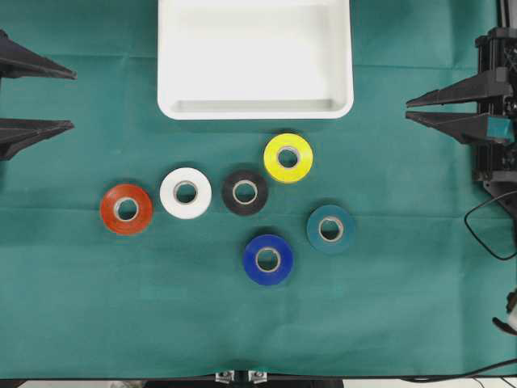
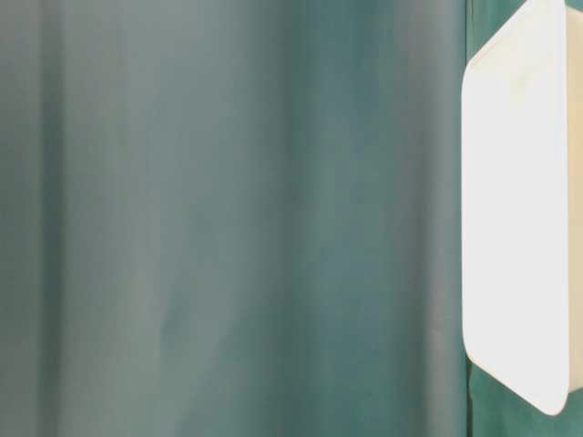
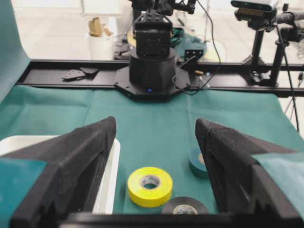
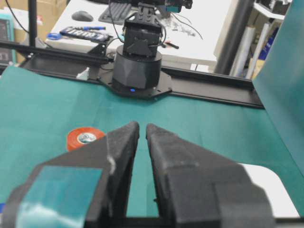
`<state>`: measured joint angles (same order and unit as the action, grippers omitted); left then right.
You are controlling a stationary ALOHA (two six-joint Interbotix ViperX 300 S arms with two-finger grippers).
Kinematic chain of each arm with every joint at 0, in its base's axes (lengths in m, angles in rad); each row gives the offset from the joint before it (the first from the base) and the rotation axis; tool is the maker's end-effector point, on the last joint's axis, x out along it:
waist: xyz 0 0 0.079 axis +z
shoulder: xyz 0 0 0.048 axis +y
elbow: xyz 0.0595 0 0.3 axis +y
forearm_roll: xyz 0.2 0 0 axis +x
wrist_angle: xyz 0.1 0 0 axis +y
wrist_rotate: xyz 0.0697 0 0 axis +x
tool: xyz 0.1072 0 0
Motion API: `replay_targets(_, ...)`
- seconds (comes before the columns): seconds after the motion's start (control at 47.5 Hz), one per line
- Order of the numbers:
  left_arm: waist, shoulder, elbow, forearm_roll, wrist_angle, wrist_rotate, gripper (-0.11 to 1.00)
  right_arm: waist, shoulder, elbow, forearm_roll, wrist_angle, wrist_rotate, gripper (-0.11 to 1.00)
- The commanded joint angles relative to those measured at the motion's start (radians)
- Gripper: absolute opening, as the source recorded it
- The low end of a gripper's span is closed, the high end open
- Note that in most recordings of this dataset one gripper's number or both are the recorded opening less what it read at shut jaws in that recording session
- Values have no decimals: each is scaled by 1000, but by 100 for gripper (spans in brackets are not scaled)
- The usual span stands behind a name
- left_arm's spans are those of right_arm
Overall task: Put the tape alternately from left to right into the white case.
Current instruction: 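Move both grippers inward from the sides toward the tape rolls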
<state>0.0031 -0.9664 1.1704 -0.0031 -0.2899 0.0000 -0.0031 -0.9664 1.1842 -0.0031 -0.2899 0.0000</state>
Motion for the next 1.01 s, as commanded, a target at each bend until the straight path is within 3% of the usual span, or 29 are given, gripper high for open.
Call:
replay_targets(0.0,-11,2,18,-21,-8,-5,24,3,8,-11,0,-8,0,24)
replay_targets(0.042,-12,-2,28,-21,-8,-6,22,3,6,-8,-2,-8,-2,22)
replay_targets(0.168,-17,-17,43,-21,-8,-6,-1,-2,-3,3,-3,-3,-2,0)
replay_targets(0.274,-20,-26,48,-23,-8,-6,-9,-2,-3,6,-3,11,-3,-2)
replay_targets(0.8,-20,-15,60,-23,-8,-6,-10,-2,25,5,-3,20,14,-2)
replay_targets(0.905,-20,-9,60,-23,-9,-6,-2,-3,37,3,-2,21,15,10)
replay_targets(0.989,-20,-9,58,-23,-9,-6,11,-3,51,2,-3,20,17,31)
